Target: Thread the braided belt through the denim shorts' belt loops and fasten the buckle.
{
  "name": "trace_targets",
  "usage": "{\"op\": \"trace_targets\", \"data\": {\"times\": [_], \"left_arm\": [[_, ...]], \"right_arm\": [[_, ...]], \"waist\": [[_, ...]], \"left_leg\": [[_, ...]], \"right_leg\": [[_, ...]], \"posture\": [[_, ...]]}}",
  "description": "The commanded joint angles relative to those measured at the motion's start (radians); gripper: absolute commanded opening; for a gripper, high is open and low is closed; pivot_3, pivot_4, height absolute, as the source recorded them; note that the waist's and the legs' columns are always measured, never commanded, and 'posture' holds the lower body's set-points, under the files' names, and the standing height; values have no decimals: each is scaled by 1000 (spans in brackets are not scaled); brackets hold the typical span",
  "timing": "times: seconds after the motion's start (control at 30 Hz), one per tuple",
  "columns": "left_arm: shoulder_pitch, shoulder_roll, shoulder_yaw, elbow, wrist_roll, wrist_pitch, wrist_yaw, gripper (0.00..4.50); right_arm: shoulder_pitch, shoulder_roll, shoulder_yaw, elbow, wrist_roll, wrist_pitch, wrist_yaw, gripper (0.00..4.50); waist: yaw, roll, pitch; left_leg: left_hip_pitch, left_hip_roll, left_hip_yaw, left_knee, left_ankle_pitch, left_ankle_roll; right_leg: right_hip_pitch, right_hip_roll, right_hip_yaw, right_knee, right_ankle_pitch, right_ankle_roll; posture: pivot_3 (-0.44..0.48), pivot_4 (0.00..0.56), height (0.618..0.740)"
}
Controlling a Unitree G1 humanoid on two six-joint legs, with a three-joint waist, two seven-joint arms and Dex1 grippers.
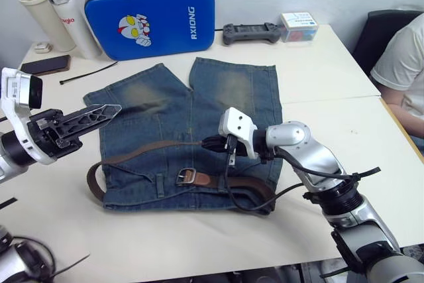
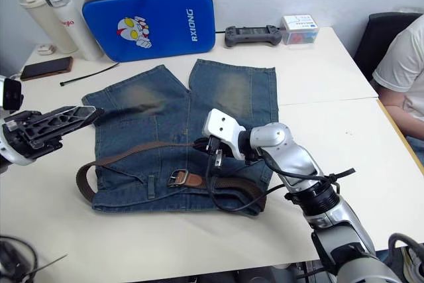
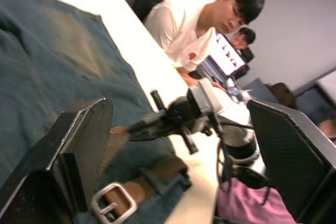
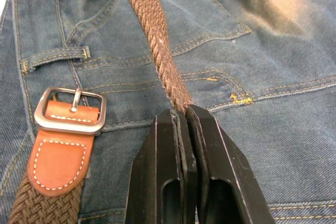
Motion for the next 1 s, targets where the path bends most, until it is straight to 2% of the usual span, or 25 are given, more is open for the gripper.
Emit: {"op": "trace_targets", "data": {"times": [0.03,0.07,0.13,0.17,0.27,0.37,0.47,0.63,0.87,1.0], "left_arm": [[190,-15,-190,-151,-172,-170,22,4487],[234,-31,-222,-190,-172,-222,27,4487],[350,-2,-272,-293,-172,-304,57,4487],[384,-54,-297,-333,-172,-377,115,4487],[375,-307,-387,-426,-172,-632,404,4487],[327,-550,-495,-533,-172,-843,687,4487],[300,-676,-579,-605,-172,-966,879,4487],[218,-773,-615,-614,-172,-1083,1083,4487],[231,-793,-598,-579,-172,-1129,1208,4487],[215,-810,-569,-569,-172,-1163,1225,4487]], "right_arm": [[-42,19,-26,-4,-11,-36,-22,0],[-47,19,-24,1,-21,-45,-28,0],[-56,5,-5,11,-67,-114,-32,0],[-57,8,-4,8,-75,-134,-37,0],[-56,6,9,-6,-114,-182,-48,0],[-30,-12,42,-22,-178,-234,-55,0],[-3,-11,56,-49,-202,-244,-61,0],[10,8,55,-91,-212,-226,-73,0],[2,12,37,-107,-210,-215,-76,0],[1,12,33,-119,-205,-210,-75,0]], "waist": [[5,1,0],[7,1,0],[9,-2,0],[10,-2,0],[21,3,-1],[36,-2,-2],[38,-4,-3],[37,-4,-3],[37,-4,-2],[38,-4,-2]], "left_leg": [[0,0,0,0,0,0],[0,0,0,0,0,0],[0,0,0,0,0,0],[0,0,0,1,0,0],[1,-2,0,1,0,0],[1,-1,0,4,0,0],[1,-1,0,6,0,0],[2,-1,0,6,0,0],[2,0,0,5,0,-1],[2,0,-1,5,0,-1]], "right_leg": [[0,0,0,0,0,0],[0,0,0,-1,0,-1],[0,0,0,-3,-1,-1],[0,0,0,-3,-1,-2],[2,-1,0,-5,-1,-3],[3,0,-1,-4,-1,-2],[4,0,-1,-4,-1,-1],[4,2,0,-3,-1,-1],[5,2,0,-4,-1,-2],[5,2,0,-4,-1,-2]], "posture": [[0,150,740],[0,150,740],[0,150,740],[0,150,740],[0,150,740],[0,150,740],[0,150,740],[0,150,740],[0,150,740],[0,150,740]]}}
